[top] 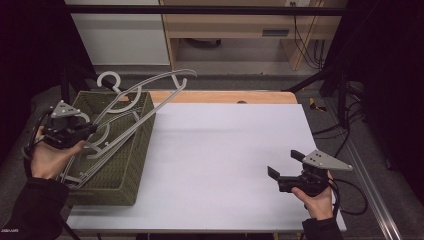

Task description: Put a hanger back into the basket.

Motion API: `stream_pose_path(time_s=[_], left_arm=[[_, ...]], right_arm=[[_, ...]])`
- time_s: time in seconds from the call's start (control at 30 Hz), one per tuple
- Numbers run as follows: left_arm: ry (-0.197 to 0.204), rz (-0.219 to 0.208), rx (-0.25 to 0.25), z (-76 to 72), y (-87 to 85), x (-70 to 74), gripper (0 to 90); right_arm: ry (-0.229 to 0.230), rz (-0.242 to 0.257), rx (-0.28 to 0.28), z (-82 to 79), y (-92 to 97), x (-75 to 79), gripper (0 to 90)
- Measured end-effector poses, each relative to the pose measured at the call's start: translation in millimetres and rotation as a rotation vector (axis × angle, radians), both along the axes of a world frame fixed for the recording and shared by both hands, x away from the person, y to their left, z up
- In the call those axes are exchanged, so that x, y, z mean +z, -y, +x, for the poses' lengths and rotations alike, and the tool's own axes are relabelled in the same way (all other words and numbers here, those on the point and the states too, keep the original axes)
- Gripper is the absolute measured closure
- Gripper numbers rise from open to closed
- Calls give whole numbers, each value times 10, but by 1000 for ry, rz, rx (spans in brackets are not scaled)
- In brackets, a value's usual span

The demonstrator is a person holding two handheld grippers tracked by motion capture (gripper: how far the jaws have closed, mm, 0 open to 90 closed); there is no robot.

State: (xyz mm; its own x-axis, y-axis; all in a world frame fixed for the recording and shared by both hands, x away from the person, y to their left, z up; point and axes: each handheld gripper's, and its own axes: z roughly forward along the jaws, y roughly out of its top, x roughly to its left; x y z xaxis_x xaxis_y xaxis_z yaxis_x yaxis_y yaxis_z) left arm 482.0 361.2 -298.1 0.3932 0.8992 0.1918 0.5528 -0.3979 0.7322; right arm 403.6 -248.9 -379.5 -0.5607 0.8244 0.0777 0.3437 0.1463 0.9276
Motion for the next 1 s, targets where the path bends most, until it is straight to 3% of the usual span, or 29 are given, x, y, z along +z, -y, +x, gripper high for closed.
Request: stream_pose_path(time_s=[0.23, 0.5, 1.0], left_arm=[[-2, -13, 61, 20, -337, -108, 825], [-13, 17, 123, -23, -631, -227, 825], [-28, 73, 182, -176, -846, -406, 825]], right_arm=[[-8, 1, -1, 12, -12, -17, 27], [-11, -2, -2, 21, -15, -28, 28], [-8, 0, -2, 17, -15, -23, 28]])
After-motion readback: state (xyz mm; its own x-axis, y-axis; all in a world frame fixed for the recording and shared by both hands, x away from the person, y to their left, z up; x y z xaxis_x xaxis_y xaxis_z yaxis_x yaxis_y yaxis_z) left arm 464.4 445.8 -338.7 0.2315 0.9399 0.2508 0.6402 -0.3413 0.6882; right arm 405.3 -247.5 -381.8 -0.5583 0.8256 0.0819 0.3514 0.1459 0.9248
